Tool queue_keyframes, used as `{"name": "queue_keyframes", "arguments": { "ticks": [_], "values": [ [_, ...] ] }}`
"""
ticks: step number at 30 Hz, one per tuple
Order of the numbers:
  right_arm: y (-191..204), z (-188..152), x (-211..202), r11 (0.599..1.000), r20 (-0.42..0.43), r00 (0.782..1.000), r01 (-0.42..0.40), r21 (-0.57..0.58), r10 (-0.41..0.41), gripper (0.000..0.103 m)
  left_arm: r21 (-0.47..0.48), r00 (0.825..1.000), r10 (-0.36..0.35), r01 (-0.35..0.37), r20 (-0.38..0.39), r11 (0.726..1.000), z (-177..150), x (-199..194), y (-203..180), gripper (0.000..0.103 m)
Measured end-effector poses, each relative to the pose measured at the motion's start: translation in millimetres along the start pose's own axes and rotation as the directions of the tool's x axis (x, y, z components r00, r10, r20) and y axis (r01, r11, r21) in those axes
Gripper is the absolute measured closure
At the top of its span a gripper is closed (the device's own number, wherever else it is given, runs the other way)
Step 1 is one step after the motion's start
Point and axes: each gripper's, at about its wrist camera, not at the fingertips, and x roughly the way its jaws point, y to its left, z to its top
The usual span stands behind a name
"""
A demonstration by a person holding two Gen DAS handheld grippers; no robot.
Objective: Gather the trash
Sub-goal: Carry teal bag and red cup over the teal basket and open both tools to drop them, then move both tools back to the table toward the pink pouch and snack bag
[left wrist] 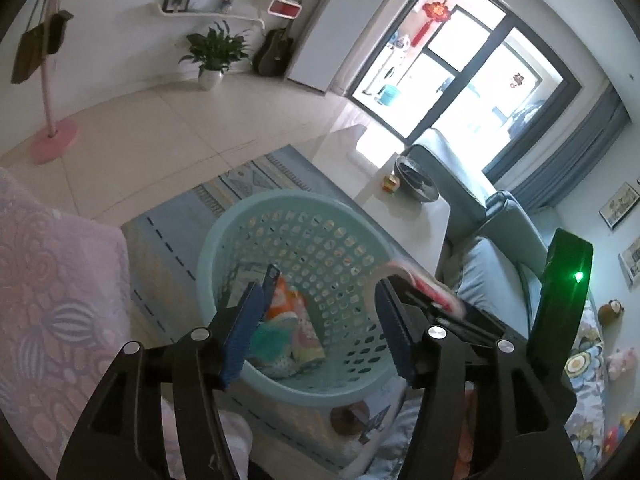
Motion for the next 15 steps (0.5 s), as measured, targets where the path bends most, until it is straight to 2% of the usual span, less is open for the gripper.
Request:
{"name": "queue_keyframes", "arguments": {
  "ticks": [6,10,15],
  "values": [
    [-6,1,-5,1.000,0.003,1.000,-0.010,0.020,0.010,0.025,-0.022,1.000,0.020,-0.019,0.024,1.000,-10,-18,5,0.033],
    [10,0,-16,1.000,0.016,1.000,-0.016,-0.013,0.016,0.025,-0.026,0.998,0.019,-0.017,0.057,1.000,-16,-41,7,0.028],
    [45,-2,-36,0.995,0.058,0.998,-0.031,-0.094,0.037,0.025,-0.015,0.991,0.044,-0.042,0.130,0.999,-24,-81,7,0.027]
  ]
}}
